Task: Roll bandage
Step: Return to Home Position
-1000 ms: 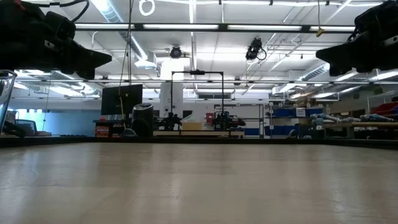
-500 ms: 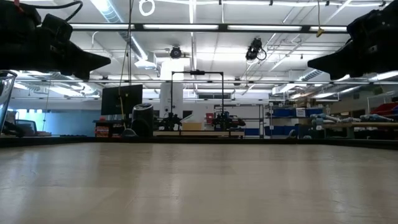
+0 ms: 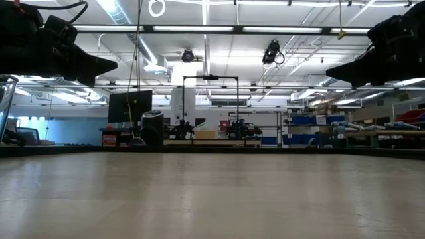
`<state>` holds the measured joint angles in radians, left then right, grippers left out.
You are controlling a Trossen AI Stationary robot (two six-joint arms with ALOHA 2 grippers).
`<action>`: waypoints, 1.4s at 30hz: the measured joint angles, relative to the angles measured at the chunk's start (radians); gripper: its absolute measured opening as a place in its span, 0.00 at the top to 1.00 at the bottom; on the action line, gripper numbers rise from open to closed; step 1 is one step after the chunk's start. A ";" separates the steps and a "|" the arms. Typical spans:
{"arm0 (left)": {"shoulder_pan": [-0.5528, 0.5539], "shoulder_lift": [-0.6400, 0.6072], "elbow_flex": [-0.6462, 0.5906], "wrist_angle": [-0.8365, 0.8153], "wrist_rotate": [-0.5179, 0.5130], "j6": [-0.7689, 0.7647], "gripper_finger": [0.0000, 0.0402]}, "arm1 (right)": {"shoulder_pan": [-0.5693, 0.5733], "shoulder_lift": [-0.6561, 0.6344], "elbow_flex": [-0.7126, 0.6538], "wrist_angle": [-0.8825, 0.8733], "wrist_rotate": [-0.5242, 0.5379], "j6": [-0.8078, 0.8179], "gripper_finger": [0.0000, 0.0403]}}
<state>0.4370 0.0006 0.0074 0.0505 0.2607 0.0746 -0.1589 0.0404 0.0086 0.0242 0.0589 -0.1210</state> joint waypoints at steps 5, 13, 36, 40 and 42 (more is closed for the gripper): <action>0.000 0.000 0.000 0.000 0.000 -0.026 0.98 | 0.000 0.023 0.000 0.000 0.000 -0.039 0.96; 0.000 0.000 0.000 0.033 0.000 -0.053 0.98 | 0.000 0.025 0.000 0.001 0.000 -0.032 0.97; 0.000 0.000 0.000 0.037 0.001 -0.053 0.98 | 0.000 0.025 -0.001 0.004 0.000 -0.031 0.96; 0.000 0.000 0.000 0.037 0.001 -0.053 0.98 | 0.000 0.025 -0.001 0.004 0.000 -0.031 0.96; 0.000 0.000 0.000 0.037 0.001 -0.053 0.98 | 0.000 0.025 -0.001 0.004 -0.001 -0.031 0.97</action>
<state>0.4369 0.0006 0.0071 0.0875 0.2615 0.0212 -0.1589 0.0654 0.0074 0.0287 0.0583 -0.1520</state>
